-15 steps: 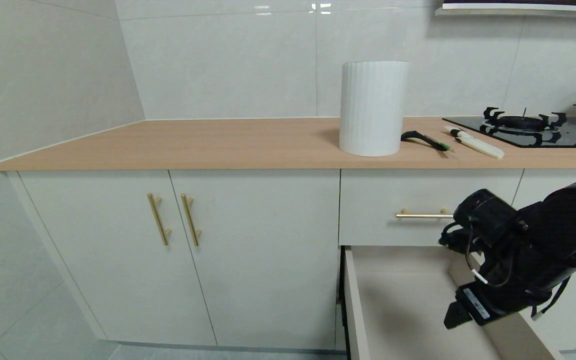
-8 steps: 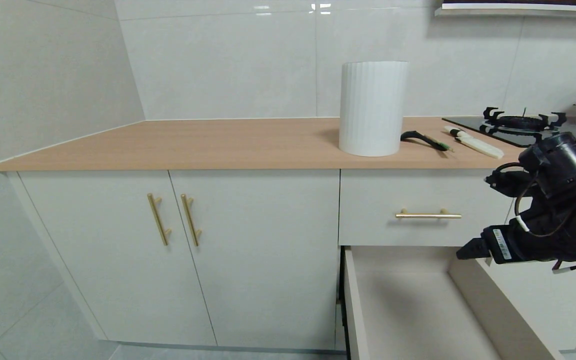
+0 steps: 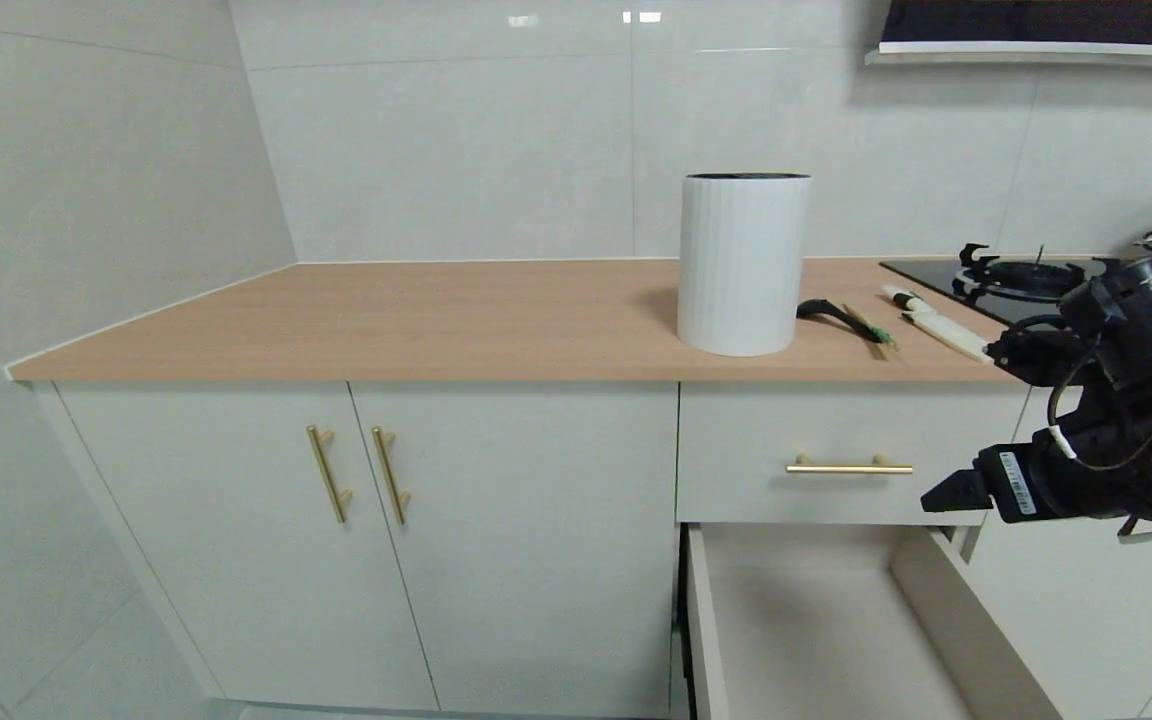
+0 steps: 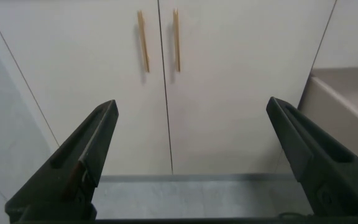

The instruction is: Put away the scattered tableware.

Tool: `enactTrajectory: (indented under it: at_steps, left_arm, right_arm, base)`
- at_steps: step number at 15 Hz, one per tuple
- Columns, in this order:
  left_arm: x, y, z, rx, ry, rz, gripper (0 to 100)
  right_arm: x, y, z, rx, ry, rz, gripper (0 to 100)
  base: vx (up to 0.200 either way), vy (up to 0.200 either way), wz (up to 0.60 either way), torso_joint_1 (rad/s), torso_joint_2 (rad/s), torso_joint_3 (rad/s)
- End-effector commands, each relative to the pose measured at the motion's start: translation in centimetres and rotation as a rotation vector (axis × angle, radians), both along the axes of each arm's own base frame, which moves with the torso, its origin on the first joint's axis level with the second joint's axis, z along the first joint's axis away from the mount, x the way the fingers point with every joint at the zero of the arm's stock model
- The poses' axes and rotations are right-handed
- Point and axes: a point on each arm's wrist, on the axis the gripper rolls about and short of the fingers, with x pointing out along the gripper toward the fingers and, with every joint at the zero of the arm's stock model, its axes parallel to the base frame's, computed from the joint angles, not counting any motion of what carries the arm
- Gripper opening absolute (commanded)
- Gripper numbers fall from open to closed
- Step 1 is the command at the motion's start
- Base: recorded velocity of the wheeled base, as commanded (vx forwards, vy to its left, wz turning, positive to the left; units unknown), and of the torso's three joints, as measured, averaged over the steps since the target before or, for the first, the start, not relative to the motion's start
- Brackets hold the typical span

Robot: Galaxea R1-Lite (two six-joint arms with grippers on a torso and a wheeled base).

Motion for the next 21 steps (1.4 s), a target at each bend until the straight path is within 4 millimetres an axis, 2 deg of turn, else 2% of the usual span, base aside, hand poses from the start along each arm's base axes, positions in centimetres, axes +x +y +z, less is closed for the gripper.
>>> enactTrajectory:
  at_steps: [1,4,7,8,10,15,17,21]
  left_arm:
    - [0.0,0.0,0.0,0.000,0.000,0.000,100]
    - [0.0,0.0,0.0,0.000,0.000,0.000,100]
    - [0.0,0.0,0.0,0.000,0.000,0.000,100]
    - [0.0,0.0,0.0,0.000,0.000,0.000,100]
    - [0.0,0.0,0.0,0.000,0.000,0.000,100]
    - [0.0,0.0,0.0,0.000,0.000,0.000,100]
    - [0.0,0.0,0.0,0.000,0.000,0.000,100]
    - [0.0,0.0,0.0,0.000,0.000,0.000,100]
  right_arm:
    - [0.0,0.0,0.1,0.002,-0.005,0.000,100]
    - [0.7,0.2,0.5,0.018,-0.077,0.003,100]
    - [4.0,1.1,3.0,0.032,-0.287,0.039,100]
    - [5.1,1.4,4.8,0.040,-0.324,0.040,100]
    - [6.6,1.8,6.1,0.037,-0.283,0.038,100]
    - [10.8,2.8,4.9,0.124,-0.241,-0.061,100]
    - [13.5,2.5,3.1,0.113,-0.227,-0.097,100]
    - [16.5,1.7,0.6,0.065,-0.278,-0.178,100]
  base:
    - [0.000,0.000,0.00,0.154,-0.50,-0.281]
    - [0.000,0.000,0.00,0.129,-0.34,-0.199]
    - [0.000,0.000,0.00,0.024,-0.05,-0.032]
    - [0.000,0.000,0.00,0.000,0.00,0.000]
    - [0.000,0.000,0.00,0.000,0.00,0.000]
    - [0.000,0.000,0.00,0.000,0.00,0.000]
    - [0.000,0.000,0.00,0.000,0.00,0.000]
    - [0.000,0.000,0.00,0.000,0.00,0.000]
